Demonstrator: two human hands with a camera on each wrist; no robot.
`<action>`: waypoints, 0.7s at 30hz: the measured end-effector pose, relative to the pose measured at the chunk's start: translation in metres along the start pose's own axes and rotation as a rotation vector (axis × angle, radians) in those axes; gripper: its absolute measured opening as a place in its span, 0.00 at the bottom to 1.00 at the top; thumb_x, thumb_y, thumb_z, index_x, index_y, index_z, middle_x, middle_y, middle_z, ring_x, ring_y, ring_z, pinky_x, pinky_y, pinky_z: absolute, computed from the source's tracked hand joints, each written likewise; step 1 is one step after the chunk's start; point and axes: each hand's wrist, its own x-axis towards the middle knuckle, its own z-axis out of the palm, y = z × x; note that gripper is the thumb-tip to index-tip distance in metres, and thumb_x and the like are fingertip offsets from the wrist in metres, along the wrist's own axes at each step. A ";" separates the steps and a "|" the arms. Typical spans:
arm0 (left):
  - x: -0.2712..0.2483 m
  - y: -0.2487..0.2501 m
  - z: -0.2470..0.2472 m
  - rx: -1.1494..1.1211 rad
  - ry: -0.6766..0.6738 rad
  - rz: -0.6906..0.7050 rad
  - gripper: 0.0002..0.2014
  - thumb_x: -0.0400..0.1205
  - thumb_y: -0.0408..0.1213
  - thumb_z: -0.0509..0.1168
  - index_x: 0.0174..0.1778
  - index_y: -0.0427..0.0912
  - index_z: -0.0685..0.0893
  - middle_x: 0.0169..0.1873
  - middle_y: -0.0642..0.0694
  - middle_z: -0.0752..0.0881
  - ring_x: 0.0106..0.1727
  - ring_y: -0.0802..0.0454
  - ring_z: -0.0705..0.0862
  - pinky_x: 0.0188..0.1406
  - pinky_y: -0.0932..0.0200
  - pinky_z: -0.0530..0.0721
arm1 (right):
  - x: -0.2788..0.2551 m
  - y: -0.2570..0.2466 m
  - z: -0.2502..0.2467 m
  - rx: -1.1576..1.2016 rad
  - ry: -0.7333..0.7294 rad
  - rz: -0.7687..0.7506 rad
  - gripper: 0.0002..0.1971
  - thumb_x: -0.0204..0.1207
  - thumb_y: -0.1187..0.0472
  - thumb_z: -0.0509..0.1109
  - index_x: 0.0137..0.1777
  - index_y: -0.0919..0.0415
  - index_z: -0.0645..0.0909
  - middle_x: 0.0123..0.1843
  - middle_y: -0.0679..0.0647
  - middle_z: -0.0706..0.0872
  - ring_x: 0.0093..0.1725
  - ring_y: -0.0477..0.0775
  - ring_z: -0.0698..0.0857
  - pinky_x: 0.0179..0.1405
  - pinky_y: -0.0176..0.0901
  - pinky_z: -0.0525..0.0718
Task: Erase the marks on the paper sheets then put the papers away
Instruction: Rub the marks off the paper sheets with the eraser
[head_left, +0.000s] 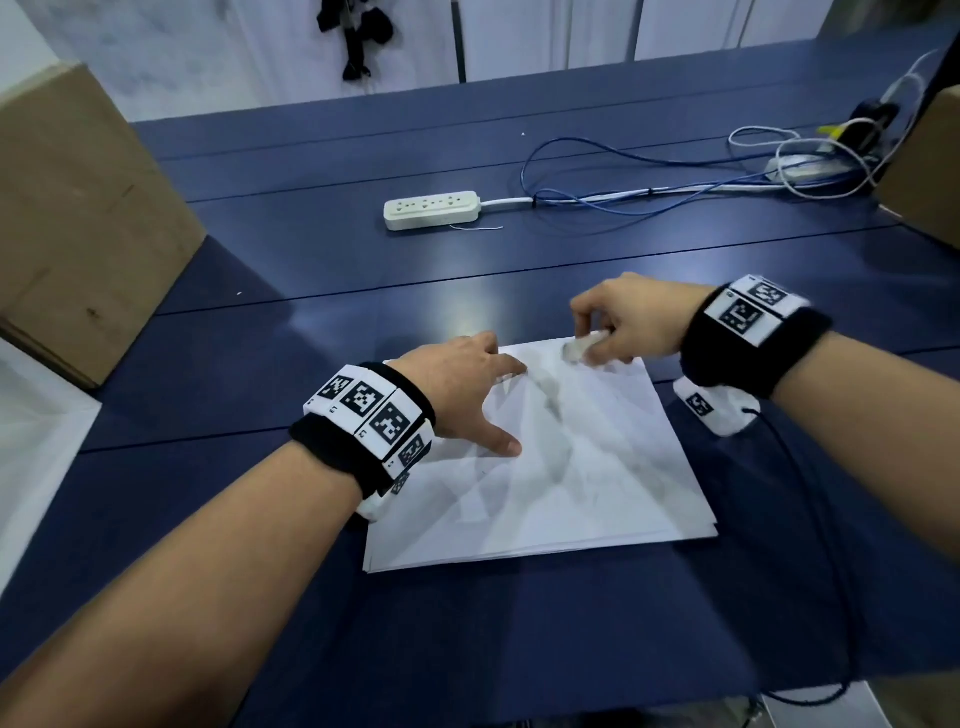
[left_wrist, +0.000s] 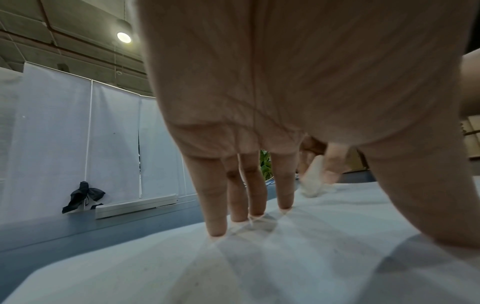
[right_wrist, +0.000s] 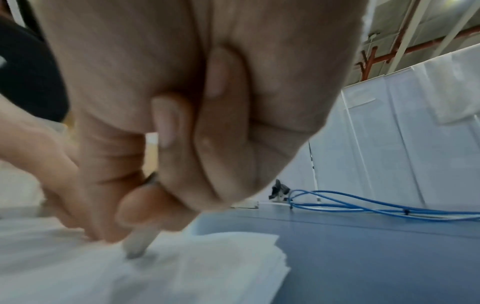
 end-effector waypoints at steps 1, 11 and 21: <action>0.000 0.000 0.001 0.000 0.004 0.002 0.47 0.67 0.70 0.72 0.81 0.60 0.65 0.58 0.56 0.68 0.66 0.51 0.75 0.55 0.48 0.83 | -0.009 -0.003 0.001 0.051 -0.074 -0.030 0.10 0.67 0.53 0.78 0.41 0.52 0.80 0.27 0.48 0.89 0.26 0.46 0.82 0.34 0.42 0.82; 0.001 -0.001 0.002 -0.010 0.008 0.012 0.47 0.67 0.70 0.72 0.81 0.61 0.65 0.53 0.58 0.64 0.65 0.51 0.74 0.54 0.50 0.81 | -0.002 -0.004 0.000 -0.029 0.035 0.035 0.09 0.70 0.54 0.77 0.46 0.52 0.81 0.29 0.50 0.90 0.31 0.45 0.84 0.37 0.41 0.81; 0.004 -0.001 0.000 0.002 -0.002 0.020 0.47 0.67 0.70 0.72 0.82 0.63 0.63 0.54 0.57 0.65 0.65 0.51 0.74 0.50 0.52 0.80 | -0.023 -0.012 0.002 0.059 -0.199 -0.044 0.09 0.68 0.53 0.79 0.43 0.52 0.82 0.30 0.55 0.89 0.26 0.45 0.81 0.28 0.34 0.77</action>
